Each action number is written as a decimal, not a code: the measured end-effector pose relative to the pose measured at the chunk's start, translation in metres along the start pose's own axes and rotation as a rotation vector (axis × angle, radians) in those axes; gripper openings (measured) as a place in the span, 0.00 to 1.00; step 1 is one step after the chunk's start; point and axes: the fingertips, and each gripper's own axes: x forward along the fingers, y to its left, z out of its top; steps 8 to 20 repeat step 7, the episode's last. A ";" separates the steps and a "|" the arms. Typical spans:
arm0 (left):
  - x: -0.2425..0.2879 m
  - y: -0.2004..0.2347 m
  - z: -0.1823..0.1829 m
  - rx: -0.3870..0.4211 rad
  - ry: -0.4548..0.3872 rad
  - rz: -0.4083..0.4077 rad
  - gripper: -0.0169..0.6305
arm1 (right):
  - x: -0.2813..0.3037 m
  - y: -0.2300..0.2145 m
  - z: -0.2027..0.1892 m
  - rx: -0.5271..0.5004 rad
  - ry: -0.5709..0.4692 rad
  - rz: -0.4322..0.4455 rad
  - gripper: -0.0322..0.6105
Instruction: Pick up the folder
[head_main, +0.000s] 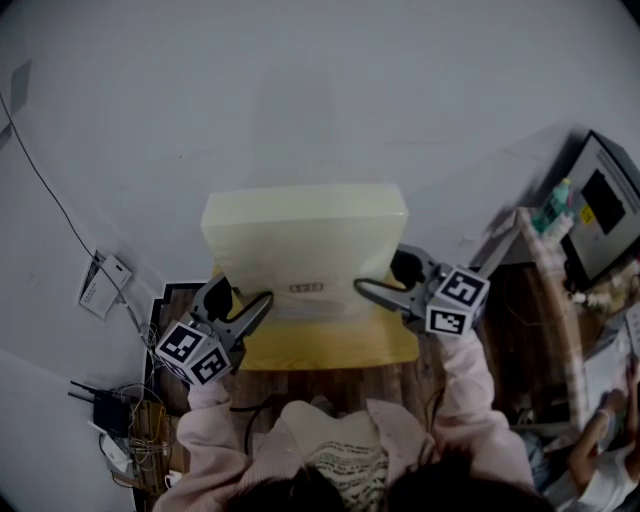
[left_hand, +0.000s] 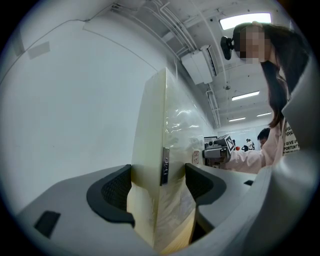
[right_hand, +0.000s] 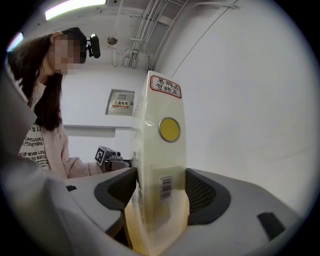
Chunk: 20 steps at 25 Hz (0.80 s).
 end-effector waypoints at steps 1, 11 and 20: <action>0.000 0.000 0.001 0.000 -0.001 0.001 0.57 | 0.000 0.000 0.000 0.000 0.000 0.000 0.53; -0.009 0.000 0.001 0.002 -0.002 0.003 0.57 | 0.004 0.009 0.001 -0.010 0.005 -0.002 0.53; -0.009 0.000 0.001 0.002 -0.002 0.003 0.57 | 0.004 0.009 0.001 -0.010 0.005 -0.002 0.53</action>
